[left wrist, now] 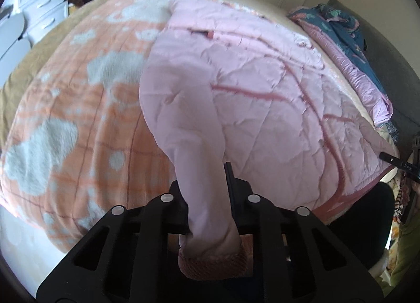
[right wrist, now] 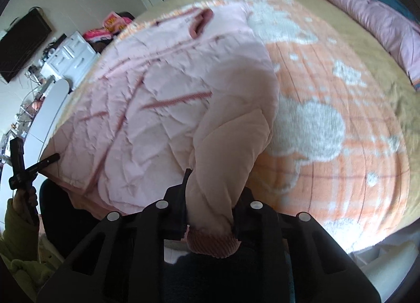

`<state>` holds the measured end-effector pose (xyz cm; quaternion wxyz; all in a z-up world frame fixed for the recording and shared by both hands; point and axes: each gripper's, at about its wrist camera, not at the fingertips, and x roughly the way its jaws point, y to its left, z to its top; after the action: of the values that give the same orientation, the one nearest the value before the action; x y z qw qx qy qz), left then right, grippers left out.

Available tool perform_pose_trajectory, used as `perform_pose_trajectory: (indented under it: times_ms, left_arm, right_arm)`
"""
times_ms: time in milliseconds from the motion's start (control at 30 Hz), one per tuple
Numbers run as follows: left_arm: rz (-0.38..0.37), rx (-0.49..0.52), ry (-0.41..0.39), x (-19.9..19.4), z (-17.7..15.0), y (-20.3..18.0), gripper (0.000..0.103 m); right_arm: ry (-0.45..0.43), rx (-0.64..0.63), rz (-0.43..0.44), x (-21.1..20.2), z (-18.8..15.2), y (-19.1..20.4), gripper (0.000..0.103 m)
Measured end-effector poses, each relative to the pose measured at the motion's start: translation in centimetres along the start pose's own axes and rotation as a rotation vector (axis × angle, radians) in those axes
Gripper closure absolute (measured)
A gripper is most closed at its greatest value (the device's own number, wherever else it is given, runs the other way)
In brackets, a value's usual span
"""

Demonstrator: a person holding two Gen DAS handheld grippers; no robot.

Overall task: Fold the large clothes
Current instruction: 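Lift the hem with both grippers and fold it up onto the collar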

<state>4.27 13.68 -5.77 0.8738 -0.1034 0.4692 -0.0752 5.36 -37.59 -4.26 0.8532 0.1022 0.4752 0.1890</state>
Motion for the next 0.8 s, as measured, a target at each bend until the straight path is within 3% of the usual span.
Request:
perform_pose_trajectory:
  times_ms: [300, 800]
  left_arm:
    - [-0.027, 0.010, -0.095, -2.5, 2.8, -0.8, 0.094]
    - [-0.050, 0.020, -0.220, -5.6, 8.0, -1.8, 0.094]
  right_arm:
    - [-0.142, -0.028, 0.057, -2.8, 3.6, 1.8, 0.082]
    - [-0.250, -0.006, 0.107, -5.4, 7.4, 2.6, 0.083]
